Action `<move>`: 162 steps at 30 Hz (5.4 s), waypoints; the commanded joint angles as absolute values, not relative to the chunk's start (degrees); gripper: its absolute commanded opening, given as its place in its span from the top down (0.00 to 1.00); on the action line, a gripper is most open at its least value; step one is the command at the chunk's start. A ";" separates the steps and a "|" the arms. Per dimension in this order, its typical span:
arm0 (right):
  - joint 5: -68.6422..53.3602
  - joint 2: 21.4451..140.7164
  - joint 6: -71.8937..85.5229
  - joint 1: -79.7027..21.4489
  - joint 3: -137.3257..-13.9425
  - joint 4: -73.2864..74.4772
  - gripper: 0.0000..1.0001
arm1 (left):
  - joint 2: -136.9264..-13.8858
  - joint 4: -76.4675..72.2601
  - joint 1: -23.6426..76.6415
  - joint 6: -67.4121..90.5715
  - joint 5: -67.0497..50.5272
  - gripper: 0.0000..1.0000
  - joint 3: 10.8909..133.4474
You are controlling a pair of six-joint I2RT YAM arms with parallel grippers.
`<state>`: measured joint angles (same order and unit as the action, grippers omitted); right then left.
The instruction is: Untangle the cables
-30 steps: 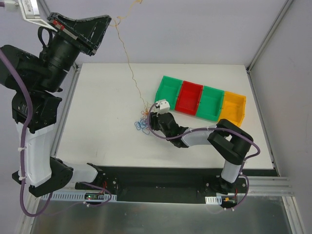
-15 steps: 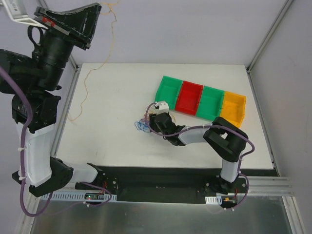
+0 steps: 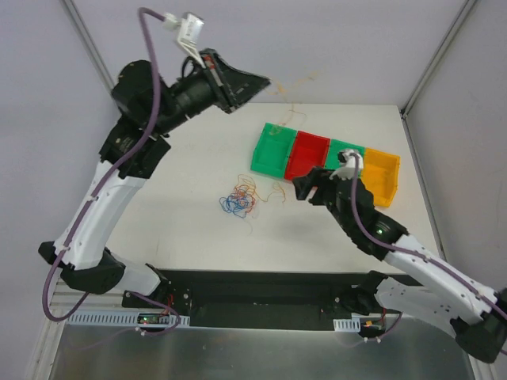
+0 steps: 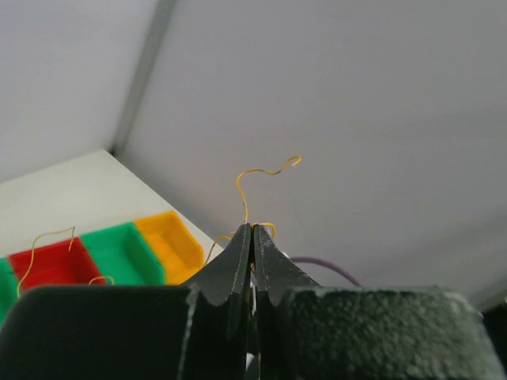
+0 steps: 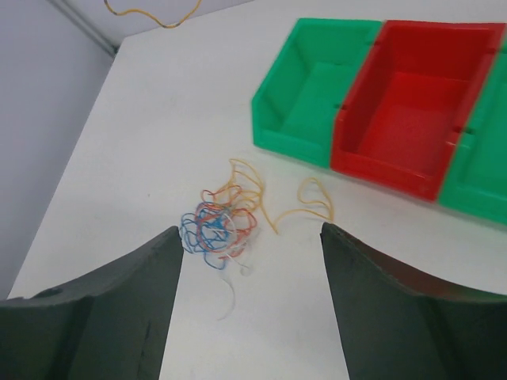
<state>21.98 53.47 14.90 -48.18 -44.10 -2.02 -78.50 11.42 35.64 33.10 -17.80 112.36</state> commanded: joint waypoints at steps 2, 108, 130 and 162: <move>31.96 34.41 20.56 -46.50 -40.43 28.87 0.28 | -84.98 7.74 45.77 33.23 -27.60 1.00 114.43; 22.38 49.23 30.79 -42.63 -49.28 35.57 0.99 | -64.78 23.73 29.44 9.93 -13.36 0.01 65.30; 34.63 60.38 5.27 -8.01 -75.15 15.93 1.00 | -64.68 20.66 30.23 11.95 -16.17 0.01 62.84; 24.94 63.90 -6.67 8.70 -47.99 -9.23 0.99 | -71.90 18.02 29.71 12.57 -21.80 0.03 62.67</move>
